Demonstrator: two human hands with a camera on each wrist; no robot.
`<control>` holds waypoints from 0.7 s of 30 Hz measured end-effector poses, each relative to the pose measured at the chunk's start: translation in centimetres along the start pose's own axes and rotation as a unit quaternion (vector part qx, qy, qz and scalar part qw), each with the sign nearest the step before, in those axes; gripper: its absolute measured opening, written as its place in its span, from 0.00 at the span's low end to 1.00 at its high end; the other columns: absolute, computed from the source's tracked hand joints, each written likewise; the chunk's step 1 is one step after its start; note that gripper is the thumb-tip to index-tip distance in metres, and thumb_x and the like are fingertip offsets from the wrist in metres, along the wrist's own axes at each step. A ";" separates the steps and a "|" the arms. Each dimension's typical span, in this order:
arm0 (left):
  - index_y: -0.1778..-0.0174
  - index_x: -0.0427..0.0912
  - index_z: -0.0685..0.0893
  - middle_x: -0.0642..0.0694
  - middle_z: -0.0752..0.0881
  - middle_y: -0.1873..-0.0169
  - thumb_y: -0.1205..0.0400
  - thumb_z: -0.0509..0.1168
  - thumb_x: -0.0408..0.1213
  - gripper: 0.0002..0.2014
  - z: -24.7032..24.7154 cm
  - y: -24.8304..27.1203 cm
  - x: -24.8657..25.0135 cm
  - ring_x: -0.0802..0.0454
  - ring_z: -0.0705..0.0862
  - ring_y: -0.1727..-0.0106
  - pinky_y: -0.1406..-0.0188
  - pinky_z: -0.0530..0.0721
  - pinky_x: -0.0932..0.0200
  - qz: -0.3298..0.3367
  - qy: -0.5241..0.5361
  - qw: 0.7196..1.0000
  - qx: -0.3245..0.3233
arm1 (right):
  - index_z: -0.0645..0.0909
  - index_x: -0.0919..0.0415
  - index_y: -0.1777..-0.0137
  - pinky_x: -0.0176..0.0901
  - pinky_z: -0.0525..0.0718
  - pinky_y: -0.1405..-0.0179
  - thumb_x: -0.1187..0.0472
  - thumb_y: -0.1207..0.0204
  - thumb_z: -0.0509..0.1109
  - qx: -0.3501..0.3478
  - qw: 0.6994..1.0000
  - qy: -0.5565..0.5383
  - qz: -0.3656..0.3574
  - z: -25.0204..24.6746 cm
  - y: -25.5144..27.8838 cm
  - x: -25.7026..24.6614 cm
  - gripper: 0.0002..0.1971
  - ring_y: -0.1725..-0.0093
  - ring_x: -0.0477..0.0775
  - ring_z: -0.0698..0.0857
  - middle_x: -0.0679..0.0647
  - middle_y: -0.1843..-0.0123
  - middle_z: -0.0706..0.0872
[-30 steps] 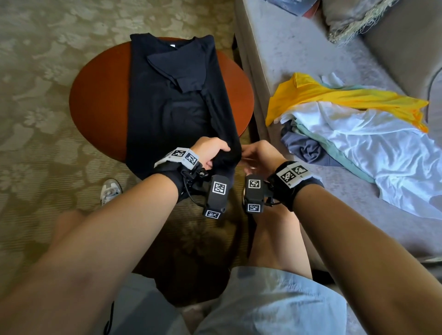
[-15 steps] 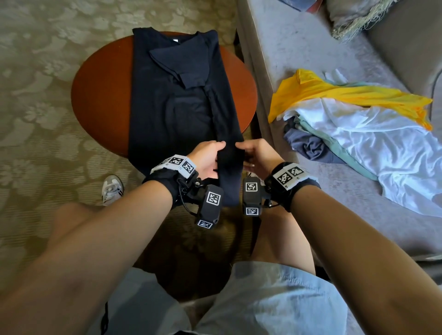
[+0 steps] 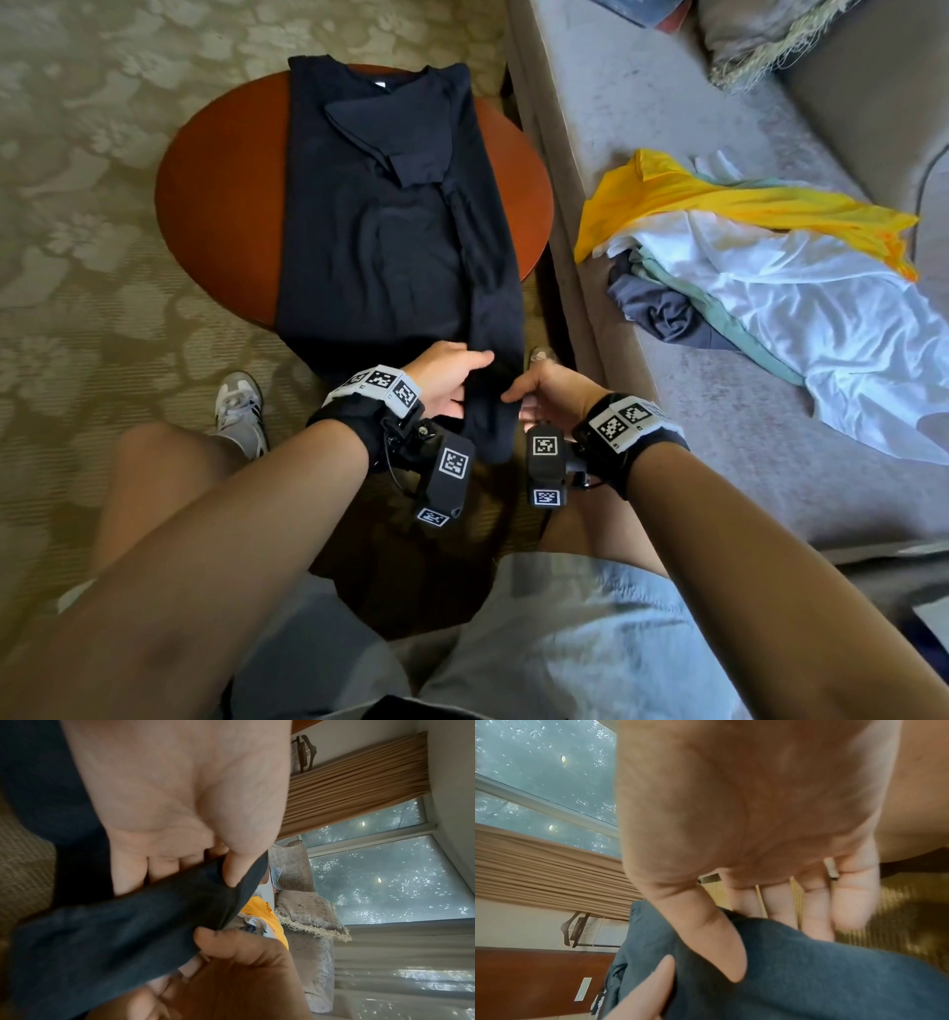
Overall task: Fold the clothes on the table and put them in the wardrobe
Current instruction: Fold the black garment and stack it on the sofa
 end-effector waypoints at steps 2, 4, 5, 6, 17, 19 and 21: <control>0.39 0.45 0.81 0.41 0.86 0.41 0.12 0.58 0.42 0.10 -0.1 0.1 -0.2 0.39 0.85 0.42 0.50 0.85 0.41 -0.021 0.015 1.000 -0.005 | 0.88 0.67 0.60 0.52 0.88 0.43 0.73 0.26 0.63 -0.012 1.000 0.016 0.020 -0.5 -0.2 0.5 0.11 0.56 0.61 0.87 0.61 0.61 0.89; 0.29 0.44 0.76 0.40 0.82 0.33 0.11 0.57 0.45 0.16 -0.2 0.2 -0.5 0.37 0.83 0.37 0.47 0.83 0.38 -0.043 0.010 0.999 0.000 | 0.90 0.69 0.60 0.61 0.78 0.28 0.72 0.28 0.66 -0.023 0.998 0.043 0.034 -0.5 -0.2 0.7 0.10 0.46 0.67 0.85 0.64 0.55 0.90; 0.26 0.43 0.72 0.39 0.80 0.31 0.12 0.57 0.46 0.19 -0.2 0.3 -0.6 0.36 0.81 0.35 0.44 0.82 0.35 -0.057 -0.002 0.998 0.001 | 0.90 0.70 0.58 0.62 0.76 0.26 0.70 0.30 0.69 -0.020 0.997 0.065 0.041 -0.4 -0.3 0.8 0.07 0.44 0.68 0.84 0.65 0.52 0.89; 0.25 0.41 0.70 0.39 0.79 0.31 0.12 0.57 0.46 0.21 -0.2 0.2 -0.8 0.35 0.81 0.35 0.42 0.81 0.32 -0.068 -0.018 0.998 0.002 | 0.88 0.69 0.55 0.59 0.76 0.27 0.66 0.36 0.74 -0.018 0.994 0.093 0.055 -0.4 -0.4 0.8 0.10 0.43 0.69 0.82 0.67 0.49 0.87; 0.50 0.33 0.81 0.37 0.88 0.57 0.12 0.57 0.45 0.17 -3.6 1.4 4.1 0.39 0.89 0.53 0.47 0.86 0.44 -0.129 -0.277 0.952 0.005 | 0.81 0.65 0.58 0.33 0.74 0.85 0.70 0.18 0.60 0.205 0.973 0.061 -0.088 -1.1 -1.0 -3.8 0.10 0.82 0.47 0.80 0.57 0.67 0.82; 0.53 0.34 0.81 0.37 0.89 0.57 0.11 0.55 0.46 0.19 -3.8 1.7 5.8 0.41 0.89 0.56 0.46 0.86 0.46 -0.125 -0.267 0.955 -0.023 | 0.82 0.65 0.56 0.32 0.74 0.84 0.73 0.21 0.62 0.214 0.964 0.002 -0.157 -0.3 -0.9 -6.3 0.08 0.80 0.47 0.80 0.58 0.67 0.82; 0.53 0.34 0.80 0.36 0.88 0.58 0.11 0.55 0.45 0.17 -3.8 1.6 7.3 0.42 0.89 0.60 0.57 0.89 0.51 -0.099 -0.243 0.965 -0.018 | 0.81 0.64 0.57 0.32 0.78 0.82 0.73 0.21 0.63 0.206 0.957 -0.024 -0.202 0.7 -0.8 -8.5 0.08 0.77 0.47 0.81 0.57 0.67 0.82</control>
Point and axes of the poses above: each hand's wrist, its own y-axis away from the middle knuckle, its own z-axis out of the palm, x = y × z, the point moved 1 cm from there along -y, towards the middle knuckle
